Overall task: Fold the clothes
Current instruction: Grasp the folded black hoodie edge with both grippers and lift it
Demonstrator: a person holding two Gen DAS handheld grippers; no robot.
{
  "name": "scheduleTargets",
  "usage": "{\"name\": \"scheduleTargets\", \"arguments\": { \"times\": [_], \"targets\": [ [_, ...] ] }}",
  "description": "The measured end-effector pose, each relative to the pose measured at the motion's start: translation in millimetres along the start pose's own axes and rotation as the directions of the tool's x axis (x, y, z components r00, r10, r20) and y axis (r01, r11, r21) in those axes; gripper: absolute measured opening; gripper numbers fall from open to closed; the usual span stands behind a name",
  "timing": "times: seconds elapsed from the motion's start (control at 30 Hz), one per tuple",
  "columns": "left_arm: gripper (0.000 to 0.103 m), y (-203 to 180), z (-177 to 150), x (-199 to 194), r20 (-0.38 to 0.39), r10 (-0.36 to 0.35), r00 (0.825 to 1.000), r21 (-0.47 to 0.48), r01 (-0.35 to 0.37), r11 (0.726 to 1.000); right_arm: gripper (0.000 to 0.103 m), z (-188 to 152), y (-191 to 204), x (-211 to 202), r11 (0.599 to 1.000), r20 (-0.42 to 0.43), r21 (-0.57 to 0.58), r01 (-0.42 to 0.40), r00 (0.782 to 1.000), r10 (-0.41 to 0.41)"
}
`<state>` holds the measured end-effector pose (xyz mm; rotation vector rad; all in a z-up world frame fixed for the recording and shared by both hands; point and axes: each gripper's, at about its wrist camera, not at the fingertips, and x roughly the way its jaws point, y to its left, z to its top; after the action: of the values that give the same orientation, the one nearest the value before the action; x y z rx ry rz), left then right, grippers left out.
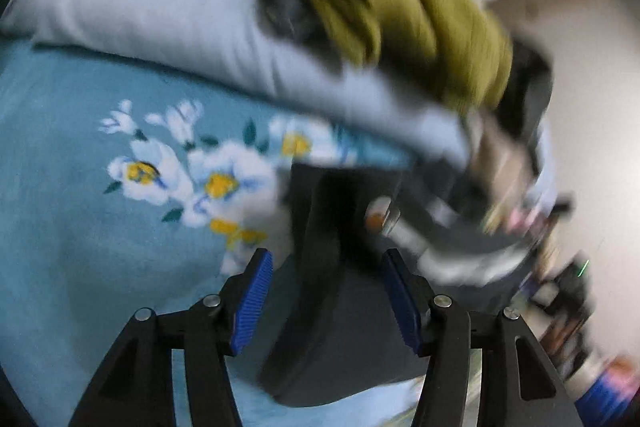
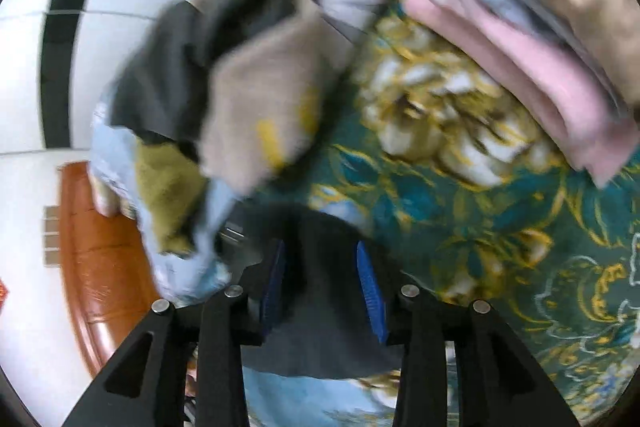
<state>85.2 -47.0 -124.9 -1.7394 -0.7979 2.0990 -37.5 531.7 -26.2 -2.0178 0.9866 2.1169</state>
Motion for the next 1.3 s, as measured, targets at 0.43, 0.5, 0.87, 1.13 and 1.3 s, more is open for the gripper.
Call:
{"name": "scheduleTargets", "arguments": {
  "times": [0.43, 0.5, 0.87, 1.13, 1.3],
  "targets": [
    [0.059, -15.1, 33.5, 33.6, 0.023, -0.051, 0.998, 0.044, 0.050, 0.998, 0.051, 33.7, 28.8, 70.0, 0.996, -0.038, -0.084, -0.021, 0.999, 0.017],
    [0.053, -20.2, 34.0, 31.7, 0.035, -0.022, 0.999, 0.079, 0.019, 0.997, 0.051, 34.3, 31.8, 76.1, 0.996, -0.059, -0.089, -0.022, 0.998, 0.016],
    [0.042, -18.6, 35.7, 18.2, 0.079, -0.046, 0.996, 0.086, 0.039, 0.995, 0.051, 35.9, -5.5, 77.2, 0.998, -0.047, 0.031, -0.059, 0.997, 0.060],
    [0.021, -13.3, 33.7, 5.1, 0.143, -0.119, 0.983, 0.015, 0.118, 0.993, 0.035, 21.9, -17.3, 90.7, 0.983, -0.054, 0.113, -0.145, 0.987, 0.152],
    [0.018, -1.7, 28.2, -32.8, 0.242, -0.225, 0.944, -0.041, 0.241, 0.970, 0.006, 13.4, 5.8, 63.8, 0.989, -0.018, 0.022, -0.146, 0.989, 0.147]
  ]
}}
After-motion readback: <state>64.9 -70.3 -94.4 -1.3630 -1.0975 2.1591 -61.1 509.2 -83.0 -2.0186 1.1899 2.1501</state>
